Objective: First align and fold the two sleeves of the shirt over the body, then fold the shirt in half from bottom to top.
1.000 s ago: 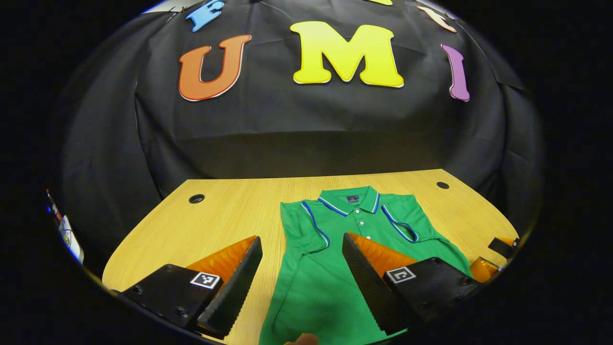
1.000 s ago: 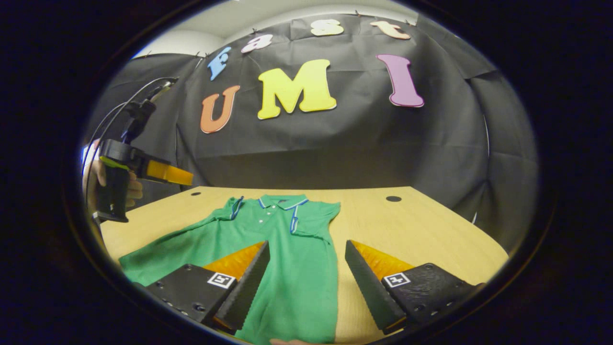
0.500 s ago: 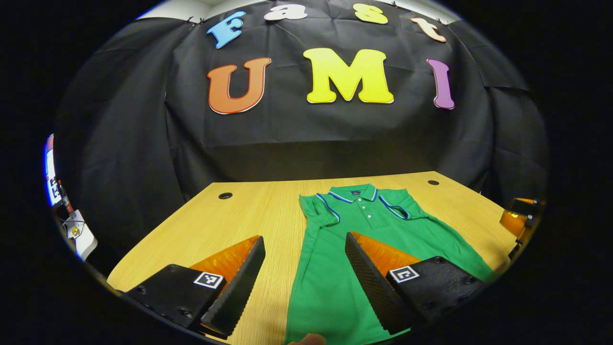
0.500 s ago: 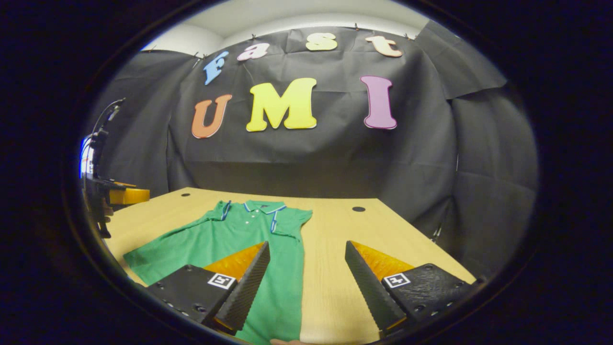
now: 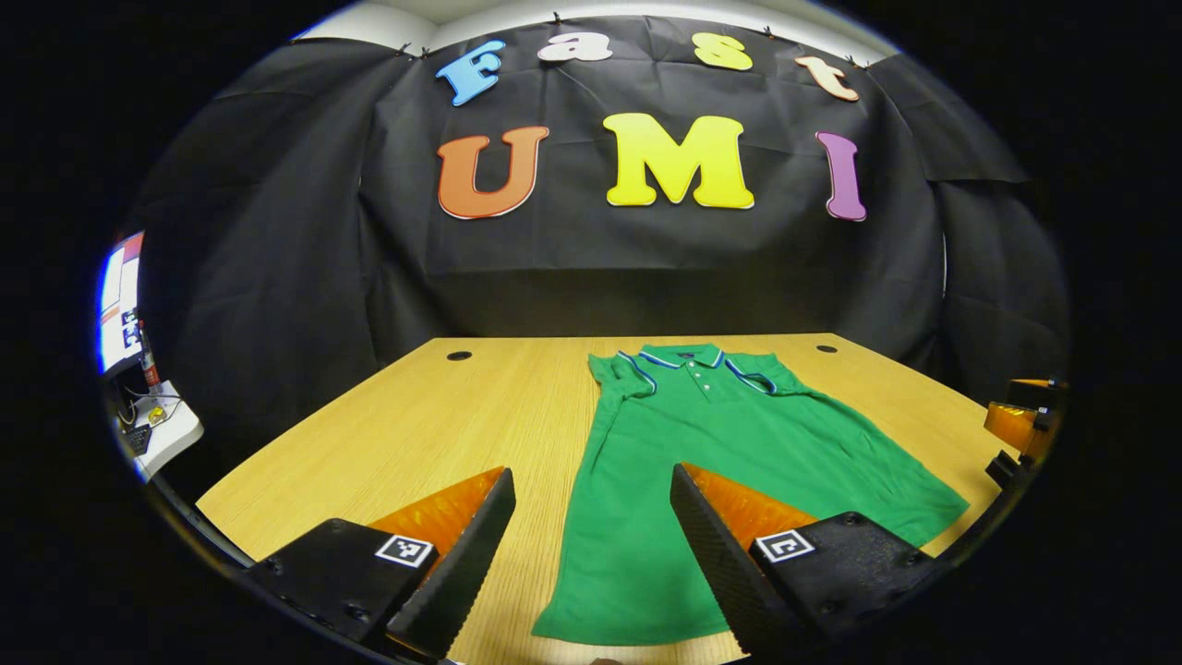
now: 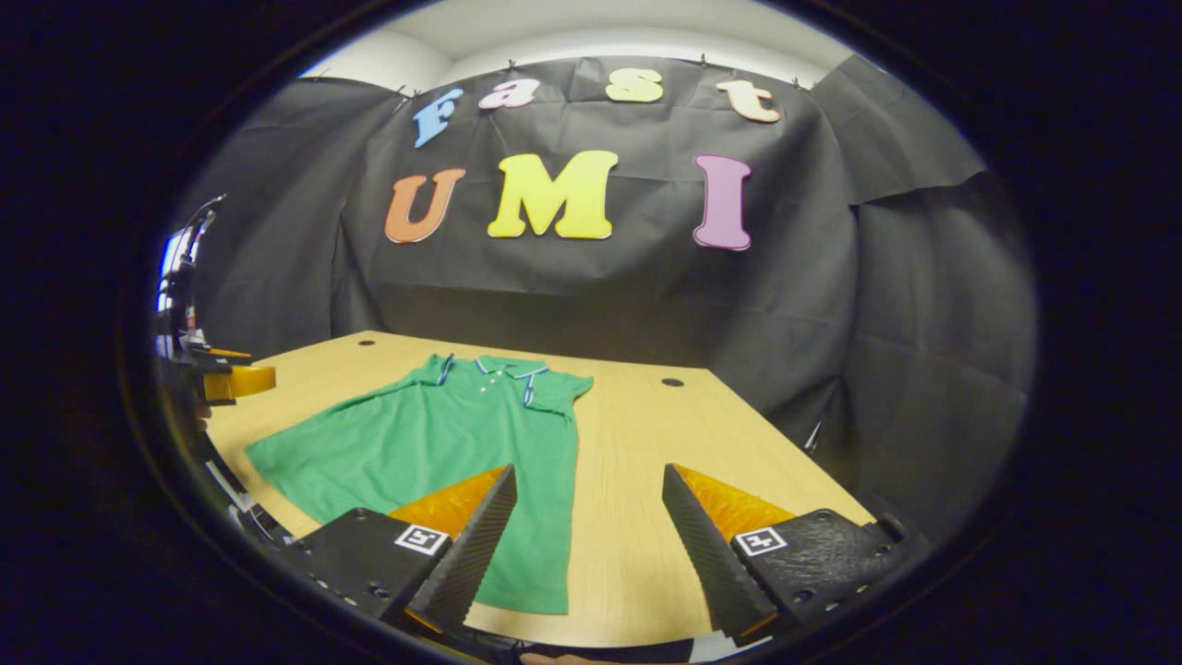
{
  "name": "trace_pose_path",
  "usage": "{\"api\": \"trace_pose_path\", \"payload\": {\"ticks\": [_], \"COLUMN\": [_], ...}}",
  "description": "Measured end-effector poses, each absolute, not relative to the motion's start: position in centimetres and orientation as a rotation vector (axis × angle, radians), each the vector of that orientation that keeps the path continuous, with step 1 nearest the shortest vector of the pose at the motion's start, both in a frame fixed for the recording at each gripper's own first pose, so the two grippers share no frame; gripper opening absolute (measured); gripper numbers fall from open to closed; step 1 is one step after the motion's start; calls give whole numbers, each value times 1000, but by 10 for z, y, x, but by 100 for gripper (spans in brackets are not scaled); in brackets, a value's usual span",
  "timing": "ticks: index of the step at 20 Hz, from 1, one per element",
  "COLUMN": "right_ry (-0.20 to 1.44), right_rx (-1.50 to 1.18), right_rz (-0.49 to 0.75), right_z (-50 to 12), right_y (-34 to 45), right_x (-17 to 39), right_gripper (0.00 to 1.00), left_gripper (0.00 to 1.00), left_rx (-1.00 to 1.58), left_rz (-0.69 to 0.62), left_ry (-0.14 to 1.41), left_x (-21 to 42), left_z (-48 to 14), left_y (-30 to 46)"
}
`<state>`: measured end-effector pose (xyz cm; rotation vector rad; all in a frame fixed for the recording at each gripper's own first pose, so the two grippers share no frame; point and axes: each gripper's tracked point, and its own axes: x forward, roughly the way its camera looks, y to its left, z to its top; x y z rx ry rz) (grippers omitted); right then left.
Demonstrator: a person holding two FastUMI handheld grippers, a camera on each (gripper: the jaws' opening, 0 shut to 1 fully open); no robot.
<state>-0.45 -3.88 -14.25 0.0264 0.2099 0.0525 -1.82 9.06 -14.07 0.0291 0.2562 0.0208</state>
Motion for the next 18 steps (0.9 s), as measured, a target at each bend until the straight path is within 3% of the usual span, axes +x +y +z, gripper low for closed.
{"api": "trace_pose_path", "payload": {"ticks": [11, 18], "right_ry": [388, 398], "right_rx": [92, 136], "right_rz": [103, 116], "right_z": [-224, -239], "right_y": [-13, -7], "right_x": [-13, -10], "right_gripper": [95, 94], "left_gripper": [100, 100], "left_rx": [-18, -44], "left_rz": [14, 3], "left_ry": [381, 326], "left_x": [-41, -34], "left_z": [-220, -231], "left_y": [101, 103]}}
